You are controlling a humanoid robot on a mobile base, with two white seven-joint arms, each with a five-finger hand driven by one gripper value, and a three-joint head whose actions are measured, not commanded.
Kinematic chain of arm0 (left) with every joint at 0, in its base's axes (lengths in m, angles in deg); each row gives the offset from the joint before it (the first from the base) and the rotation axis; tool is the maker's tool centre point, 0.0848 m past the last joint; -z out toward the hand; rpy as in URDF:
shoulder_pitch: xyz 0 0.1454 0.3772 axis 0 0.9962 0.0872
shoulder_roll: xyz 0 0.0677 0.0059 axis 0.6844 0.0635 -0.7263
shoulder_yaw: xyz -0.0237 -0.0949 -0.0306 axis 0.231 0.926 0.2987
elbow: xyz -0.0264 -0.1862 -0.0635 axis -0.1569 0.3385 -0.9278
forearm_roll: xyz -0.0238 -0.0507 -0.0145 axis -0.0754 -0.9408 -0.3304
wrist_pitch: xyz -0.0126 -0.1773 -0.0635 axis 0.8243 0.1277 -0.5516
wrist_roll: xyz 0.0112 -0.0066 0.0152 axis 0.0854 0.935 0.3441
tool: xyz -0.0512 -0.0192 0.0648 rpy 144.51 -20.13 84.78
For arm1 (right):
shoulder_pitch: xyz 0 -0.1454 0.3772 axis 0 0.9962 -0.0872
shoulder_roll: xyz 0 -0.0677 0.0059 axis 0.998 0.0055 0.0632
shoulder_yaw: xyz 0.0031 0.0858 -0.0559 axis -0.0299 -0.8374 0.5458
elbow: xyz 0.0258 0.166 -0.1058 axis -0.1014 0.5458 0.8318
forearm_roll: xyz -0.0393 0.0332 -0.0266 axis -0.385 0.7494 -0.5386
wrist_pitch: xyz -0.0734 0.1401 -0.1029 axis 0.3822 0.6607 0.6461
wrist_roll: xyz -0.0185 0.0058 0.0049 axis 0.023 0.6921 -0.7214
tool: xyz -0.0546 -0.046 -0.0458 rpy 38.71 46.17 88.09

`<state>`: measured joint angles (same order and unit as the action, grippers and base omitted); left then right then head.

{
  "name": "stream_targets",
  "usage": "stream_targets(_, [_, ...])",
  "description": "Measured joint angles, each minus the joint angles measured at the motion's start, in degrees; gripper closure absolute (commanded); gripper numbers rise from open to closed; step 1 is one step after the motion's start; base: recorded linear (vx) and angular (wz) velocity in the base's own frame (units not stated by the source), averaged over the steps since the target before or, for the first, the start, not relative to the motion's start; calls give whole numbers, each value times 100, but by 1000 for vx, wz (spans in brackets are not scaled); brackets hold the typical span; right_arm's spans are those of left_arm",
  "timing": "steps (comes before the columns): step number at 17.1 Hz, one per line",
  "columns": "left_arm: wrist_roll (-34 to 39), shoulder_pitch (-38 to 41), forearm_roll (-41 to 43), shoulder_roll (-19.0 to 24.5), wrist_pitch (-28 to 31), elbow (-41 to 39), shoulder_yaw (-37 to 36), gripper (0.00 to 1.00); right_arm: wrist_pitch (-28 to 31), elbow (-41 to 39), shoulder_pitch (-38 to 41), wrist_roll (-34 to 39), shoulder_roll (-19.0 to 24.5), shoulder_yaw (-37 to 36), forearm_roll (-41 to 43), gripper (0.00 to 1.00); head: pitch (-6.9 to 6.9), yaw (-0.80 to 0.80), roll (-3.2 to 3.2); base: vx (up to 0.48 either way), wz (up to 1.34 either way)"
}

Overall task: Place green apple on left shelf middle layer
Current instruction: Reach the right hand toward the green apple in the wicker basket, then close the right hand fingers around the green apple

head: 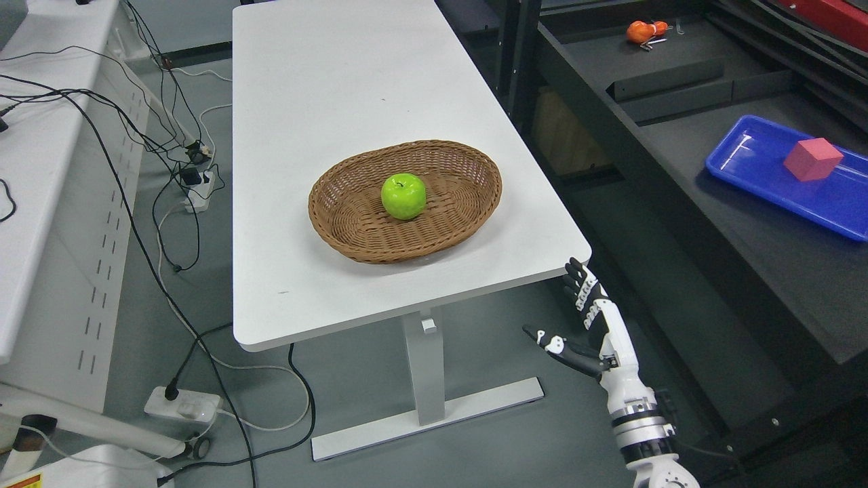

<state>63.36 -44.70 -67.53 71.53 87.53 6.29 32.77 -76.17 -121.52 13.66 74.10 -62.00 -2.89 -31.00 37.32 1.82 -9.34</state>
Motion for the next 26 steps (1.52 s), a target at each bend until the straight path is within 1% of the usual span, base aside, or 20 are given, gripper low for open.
stream_targets(4, [0,0,0,0,0,0,0,0,-43,-14,12,1,6,5,24,0,0,0,0,0,0])
stream_targets(7, [0,0,0,0,0,-1,0,0,-417,-10,-28,-18,8,-33,219,0,0,0,0,12,0])
stream_targets(9, [0,0,0,0,0,-1,0,0,-584,-8,-134,53,-36,-18,185,0,0,0,0,53,16])
stream_targets(12, [0,1,0,0,0,0,0,0,-671,-24,-385,111,-293,-7,-402,0,0,0,0,100,68])
stream_targets(14, [0,0,0,0,0,-1,0,0,-900,-38,-630,144,-560,1,-914,0,0,0,0,161,100])
stream_targets(17, [0,0,0,0,0,-2,0,0,-1296,-53,-793,129,-812,6,-1263,0,0,0,0,192,117])
stream_targets(18, [0,0,0,0,0,-2,0,0,-1347,-57,-833,241,-910,10,-1369,0,0,0,0,219,205])
stream_targets(21, [0,0,0,0,0,-3,0,0,-1348,-65,-922,1082,-1167,24,-1584,0,0,0,0,197,200])
stream_targets(26, [0,0,0,0,0,-1,0,0,-821,-76,-1261,1802,-1600,227,-1998,0,0,0,0,174,95])
